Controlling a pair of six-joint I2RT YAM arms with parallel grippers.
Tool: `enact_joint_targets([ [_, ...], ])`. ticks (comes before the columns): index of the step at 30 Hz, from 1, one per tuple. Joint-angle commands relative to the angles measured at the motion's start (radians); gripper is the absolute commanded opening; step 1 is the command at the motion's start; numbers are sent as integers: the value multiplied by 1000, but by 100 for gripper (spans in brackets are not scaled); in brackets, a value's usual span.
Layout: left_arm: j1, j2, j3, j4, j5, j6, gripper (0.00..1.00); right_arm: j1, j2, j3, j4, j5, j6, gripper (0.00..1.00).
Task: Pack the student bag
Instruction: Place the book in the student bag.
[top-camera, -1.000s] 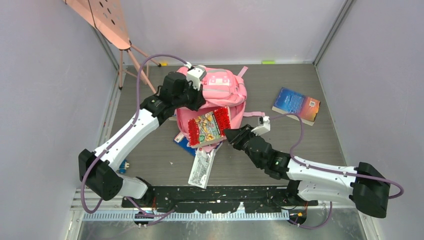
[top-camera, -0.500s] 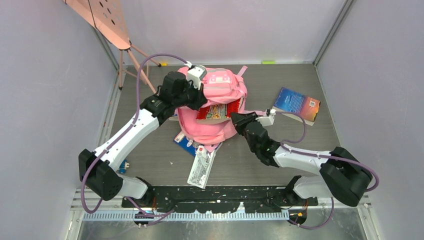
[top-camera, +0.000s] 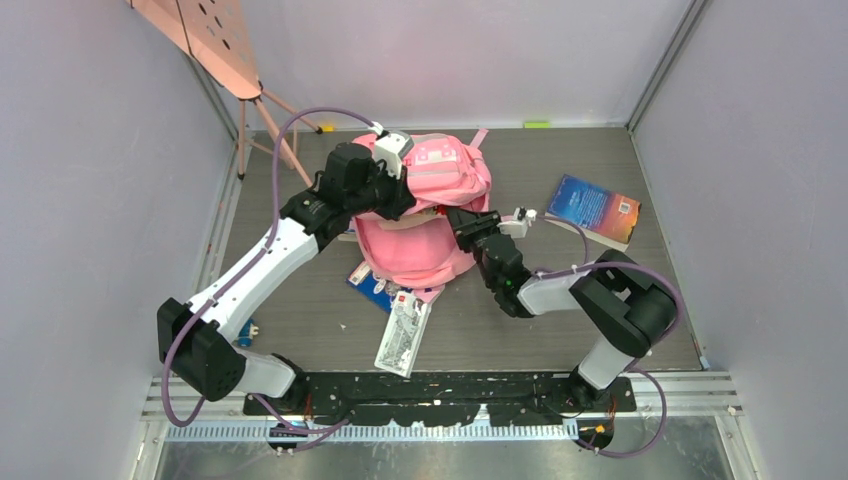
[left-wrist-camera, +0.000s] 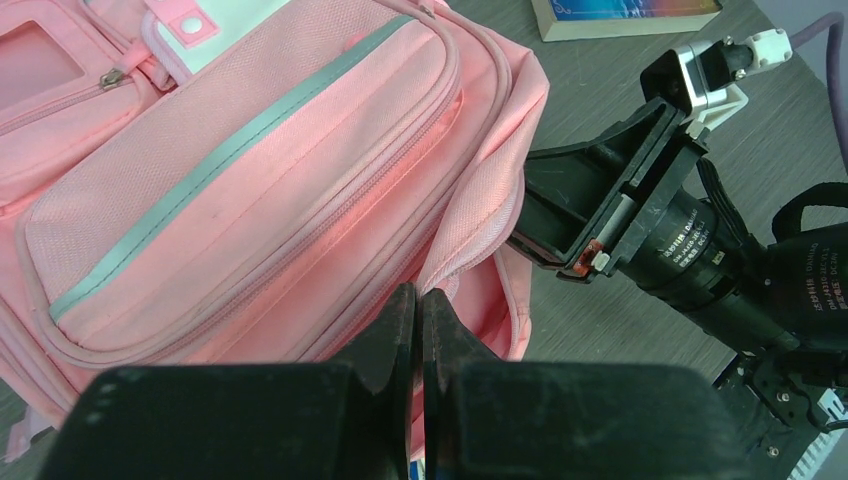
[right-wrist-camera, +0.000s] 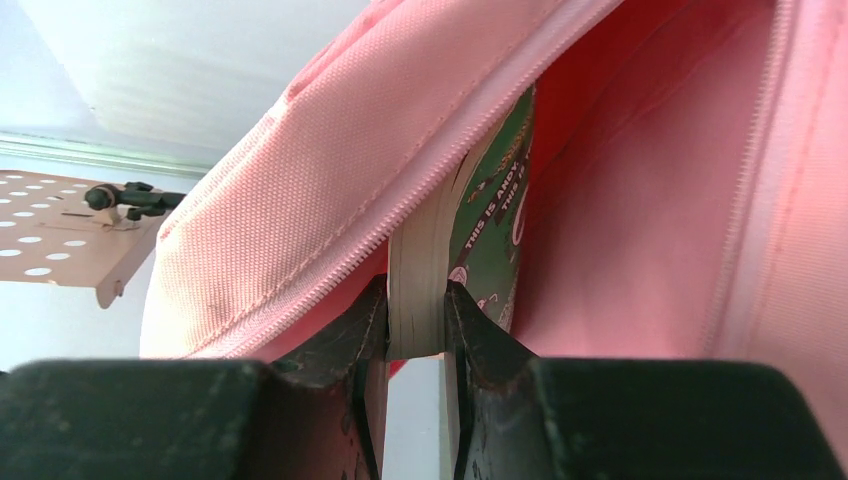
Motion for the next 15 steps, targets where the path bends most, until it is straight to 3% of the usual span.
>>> enact_joint_targets([
  [1, -5, -34, 22, 72, 46, -18, 0, -6, 6, 88, 261, -27, -1, 1],
  [15, -10, -38, 24, 72, 54, -24, 0, -33, 269, 244, 130, 73, -189, 1],
])
